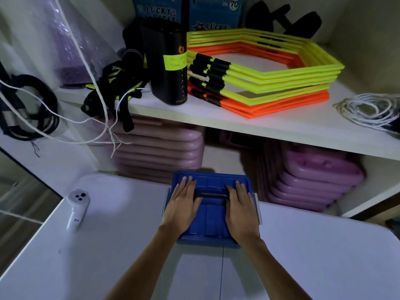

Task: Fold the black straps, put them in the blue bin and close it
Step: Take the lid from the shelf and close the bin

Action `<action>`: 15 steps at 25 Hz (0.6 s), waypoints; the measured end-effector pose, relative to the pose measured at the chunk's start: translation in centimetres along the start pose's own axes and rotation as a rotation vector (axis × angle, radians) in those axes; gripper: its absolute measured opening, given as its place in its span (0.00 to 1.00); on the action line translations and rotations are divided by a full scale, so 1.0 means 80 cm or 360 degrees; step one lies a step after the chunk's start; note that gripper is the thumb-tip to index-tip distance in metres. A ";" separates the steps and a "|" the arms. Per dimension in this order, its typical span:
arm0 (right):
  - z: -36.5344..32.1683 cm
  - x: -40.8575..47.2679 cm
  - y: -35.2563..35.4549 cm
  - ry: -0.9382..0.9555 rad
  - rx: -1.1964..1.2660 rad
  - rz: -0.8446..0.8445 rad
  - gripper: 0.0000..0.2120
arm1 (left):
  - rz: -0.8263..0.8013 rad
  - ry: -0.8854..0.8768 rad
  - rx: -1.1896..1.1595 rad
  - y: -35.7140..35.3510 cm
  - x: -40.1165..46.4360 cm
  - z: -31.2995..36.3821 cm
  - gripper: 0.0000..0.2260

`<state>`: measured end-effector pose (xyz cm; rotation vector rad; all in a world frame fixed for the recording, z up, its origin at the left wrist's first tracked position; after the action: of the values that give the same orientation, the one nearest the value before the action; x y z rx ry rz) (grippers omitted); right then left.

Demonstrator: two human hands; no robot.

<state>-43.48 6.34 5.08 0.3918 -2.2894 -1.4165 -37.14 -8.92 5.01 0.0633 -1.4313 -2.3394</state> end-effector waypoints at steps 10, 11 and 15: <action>0.001 -0.002 -0.013 -0.0031 -0.0287 -0.0051 0.34 | -0.0146 0.0248 0.0474 -0.023 0.012 -0.018 0.27; 0.001 -0.002 -0.011 -0.0042 -0.0277 -0.0040 0.34 | -0.0089 0.0224 0.0459 -0.014 0.011 -0.026 0.30; 0.004 -0.006 -0.018 -0.0069 -0.0318 -0.0082 0.33 | -0.0207 0.0803 -0.0057 0.004 -0.008 -0.126 0.50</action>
<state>-43.20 6.18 3.52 0.3638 -2.1586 -1.6766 -34.05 -17.36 0.42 0.7011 -1.1574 -2.2251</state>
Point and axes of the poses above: each hand's wrist, its own x-axis towards the middle knuckle, its own y-axis out of the back of the hand, z = x × y, the point moved 10 cm from there along x, towards the middle knuckle, and after that the axes turned 5 degrees about z, right-handed, at the moved point
